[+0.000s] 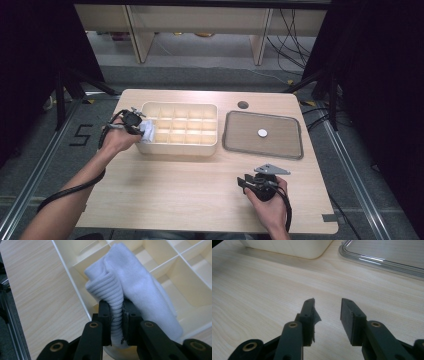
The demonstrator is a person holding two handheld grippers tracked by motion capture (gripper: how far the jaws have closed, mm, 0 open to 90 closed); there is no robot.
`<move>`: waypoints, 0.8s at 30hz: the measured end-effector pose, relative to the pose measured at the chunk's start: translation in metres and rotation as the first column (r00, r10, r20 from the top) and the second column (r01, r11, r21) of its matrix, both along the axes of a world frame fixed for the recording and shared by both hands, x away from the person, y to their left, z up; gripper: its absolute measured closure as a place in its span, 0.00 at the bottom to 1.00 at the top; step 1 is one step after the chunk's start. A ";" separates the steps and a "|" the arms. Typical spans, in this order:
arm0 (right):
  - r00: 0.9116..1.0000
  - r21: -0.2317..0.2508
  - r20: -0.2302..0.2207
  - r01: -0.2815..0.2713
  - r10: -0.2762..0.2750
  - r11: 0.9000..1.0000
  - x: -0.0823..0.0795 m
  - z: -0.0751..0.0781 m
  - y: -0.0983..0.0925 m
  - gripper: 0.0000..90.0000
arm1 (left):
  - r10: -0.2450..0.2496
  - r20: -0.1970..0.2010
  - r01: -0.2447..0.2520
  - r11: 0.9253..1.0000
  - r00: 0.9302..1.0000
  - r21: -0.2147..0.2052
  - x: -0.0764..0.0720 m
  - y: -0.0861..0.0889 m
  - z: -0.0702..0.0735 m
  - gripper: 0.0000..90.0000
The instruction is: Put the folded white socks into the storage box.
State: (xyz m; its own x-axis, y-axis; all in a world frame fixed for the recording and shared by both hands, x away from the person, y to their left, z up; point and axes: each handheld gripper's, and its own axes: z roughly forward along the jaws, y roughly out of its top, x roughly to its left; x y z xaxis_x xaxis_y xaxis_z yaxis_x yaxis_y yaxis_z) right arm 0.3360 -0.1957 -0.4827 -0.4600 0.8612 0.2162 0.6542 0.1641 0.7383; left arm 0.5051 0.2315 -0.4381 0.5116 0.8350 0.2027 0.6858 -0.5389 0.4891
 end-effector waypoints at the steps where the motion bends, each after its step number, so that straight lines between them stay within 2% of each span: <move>1: 1.000 -0.002 0.000 0.002 -0.002 1.000 0.000 0.000 0.000 0.72 | -0.002 -0.001 0.002 1.000 1.000 0.002 0.000 0.000 0.000 0.88; 3: 1.000 0.001 -0.001 -0.001 0.001 1.000 0.000 0.000 0.000 0.72 | -0.011 -0.011 0.011 1.000 1.000 0.022 0.001 -0.001 0.000 0.88; 4: 1.000 0.017 0.004 -0.003 0.003 1.000 0.000 0.000 0.000 0.72 | 0.000 -0.007 0.000 1.000 1.000 0.011 0.001 -0.002 -0.002 0.88; 5: 1.000 0.023 0.000 0.002 -0.002 1.000 0.000 0.000 0.001 0.72 | -0.018 -0.016 0.018 0.999 1.000 0.037 0.002 -0.002 -0.001 0.88; 8: 1.000 0.025 -0.001 0.000 0.000 1.000 0.000 -0.001 0.001 0.72 | -0.025 -0.028 0.027 0.998 0.999 0.061 0.003 -0.004 -0.001 0.89; 9: 1.000 0.024 -0.002 0.001 -0.001 1.000 0.000 -0.001 0.001 0.72 | -0.020 -0.017 0.021 0.999 1.000 0.050 0.002 -0.005 -0.002 0.89; 11: 1.000 -0.004 -0.001 0.001 -0.001 1.000 0.000 0.000 0.000 0.72 | -0.043 -0.037 0.046 0.995 0.998 0.091 0.004 -0.005 -0.001 0.89; 15: 1.000 -0.012 0.001 0.004 -0.004 1.000 0.000 0.000 0.000 0.72 | -0.053 -0.056 0.059 0.991 0.997 0.120 0.006 -0.008 -0.001 0.89; 19: 1.000 -0.003 0.010 0.000 0.000 1.000 0.001 -0.001 0.001 0.72 | -0.051 -0.073 0.061 0.989 0.996 0.132 0.006 -0.010 -0.001 0.90; 22: 1.000 0.011 0.001 0.005 -0.005 1.000 0.001 0.000 0.001 0.72 | -0.049 -0.089 0.059 0.991 0.995 0.121 0.007 -0.009 -0.003 0.90; 24: 1.000 -0.004 0.009 -0.002 0.002 1.000 0.001 -0.001 0.000 0.72 | -0.045 -0.099 0.057 0.991 0.994 0.118 0.008 -0.009 -0.003 0.90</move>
State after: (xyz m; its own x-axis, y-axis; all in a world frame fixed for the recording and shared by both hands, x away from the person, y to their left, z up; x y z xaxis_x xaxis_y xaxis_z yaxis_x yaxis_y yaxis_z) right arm 0.3375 -0.1952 -0.4834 -0.4634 0.8611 0.2092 0.6476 0.1680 0.7433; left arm 0.5133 0.2222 -0.4414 0.5749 0.7797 0.2480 0.6964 -0.6254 0.3520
